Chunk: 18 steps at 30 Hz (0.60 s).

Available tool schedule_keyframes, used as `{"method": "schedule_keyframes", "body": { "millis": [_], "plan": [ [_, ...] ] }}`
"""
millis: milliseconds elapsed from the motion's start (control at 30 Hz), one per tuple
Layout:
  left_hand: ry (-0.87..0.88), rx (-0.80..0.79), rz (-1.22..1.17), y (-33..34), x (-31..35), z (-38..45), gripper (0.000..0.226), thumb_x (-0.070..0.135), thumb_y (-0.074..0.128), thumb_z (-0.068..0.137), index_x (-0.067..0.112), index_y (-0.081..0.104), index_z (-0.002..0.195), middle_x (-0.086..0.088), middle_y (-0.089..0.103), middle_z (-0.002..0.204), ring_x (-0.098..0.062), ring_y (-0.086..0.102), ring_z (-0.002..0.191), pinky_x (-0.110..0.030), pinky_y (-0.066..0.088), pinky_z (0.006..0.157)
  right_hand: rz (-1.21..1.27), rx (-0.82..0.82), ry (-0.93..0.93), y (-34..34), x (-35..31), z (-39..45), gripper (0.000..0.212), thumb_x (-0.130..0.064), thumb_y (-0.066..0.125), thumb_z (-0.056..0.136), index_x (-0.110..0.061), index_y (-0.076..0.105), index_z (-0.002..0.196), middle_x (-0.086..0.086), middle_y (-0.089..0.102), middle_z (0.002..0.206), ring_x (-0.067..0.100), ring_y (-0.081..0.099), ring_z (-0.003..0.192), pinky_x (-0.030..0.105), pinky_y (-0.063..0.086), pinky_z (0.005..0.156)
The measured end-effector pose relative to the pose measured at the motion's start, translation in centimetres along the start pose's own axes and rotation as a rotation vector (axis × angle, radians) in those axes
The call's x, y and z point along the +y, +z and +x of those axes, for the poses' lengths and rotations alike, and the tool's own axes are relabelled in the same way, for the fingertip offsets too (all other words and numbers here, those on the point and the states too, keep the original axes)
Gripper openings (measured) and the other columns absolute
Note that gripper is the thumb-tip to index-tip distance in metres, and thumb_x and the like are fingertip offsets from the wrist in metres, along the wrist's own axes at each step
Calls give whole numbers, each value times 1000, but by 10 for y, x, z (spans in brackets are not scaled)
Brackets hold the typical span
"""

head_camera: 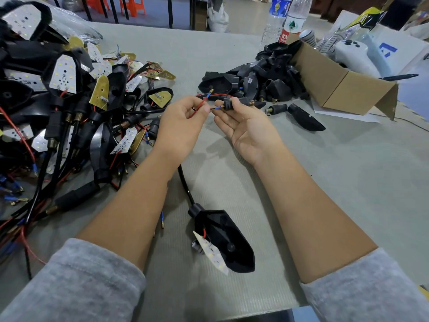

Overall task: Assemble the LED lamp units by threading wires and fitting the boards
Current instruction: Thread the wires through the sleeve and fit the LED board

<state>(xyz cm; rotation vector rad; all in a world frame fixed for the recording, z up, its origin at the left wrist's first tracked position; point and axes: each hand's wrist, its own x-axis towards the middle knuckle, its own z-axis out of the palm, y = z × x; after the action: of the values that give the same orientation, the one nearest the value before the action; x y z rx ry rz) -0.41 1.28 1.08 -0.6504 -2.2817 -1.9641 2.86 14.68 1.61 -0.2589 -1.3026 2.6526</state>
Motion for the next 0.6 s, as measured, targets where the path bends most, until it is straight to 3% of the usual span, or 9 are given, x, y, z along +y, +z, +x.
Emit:
{"method": "schedule_keyframes", "body": {
  "millis": [167,333,433,533,600],
  "plan": [
    [6,-5,4,0,3,-2,22,13,57,97,27,61,80,19,60,70,12,53,60,-3,38,60,-146,-17,-47,2,4,-2,9,-9,52,99,-9,59,93,12,69,94,19,70,81,28,58,79],
    [-84,39,-24,0,1,1,12,20,53,97,19,55,85,3,47,68,-13,41,68,-30,36,67,-233,3,-75,5,5,-2,9,-10,57,96,-13,61,89,2,64,80,12,62,69,22,55,72],
    [-91,17,-22,1,3,-1,18,19,50,99,21,52,81,4,44,60,-12,39,58,-28,34,57,-276,-13,-92,5,6,-4,11,-11,58,96,-14,61,86,-3,62,69,10,58,63,19,52,64],
    [-98,-33,20,3,4,-4,18,22,45,101,21,49,84,4,46,58,-1,40,47,-14,35,48,-324,-65,-87,6,7,-7,9,-11,59,96,-12,62,88,-6,64,65,9,56,63,20,51,64],
    [-137,-38,12,4,4,-3,17,22,42,101,22,48,85,4,48,59,-2,41,48,-16,35,50,-338,-73,-83,7,7,-7,7,-11,59,96,-11,63,90,-7,64,64,10,56,64,20,51,65]
  ]
}}
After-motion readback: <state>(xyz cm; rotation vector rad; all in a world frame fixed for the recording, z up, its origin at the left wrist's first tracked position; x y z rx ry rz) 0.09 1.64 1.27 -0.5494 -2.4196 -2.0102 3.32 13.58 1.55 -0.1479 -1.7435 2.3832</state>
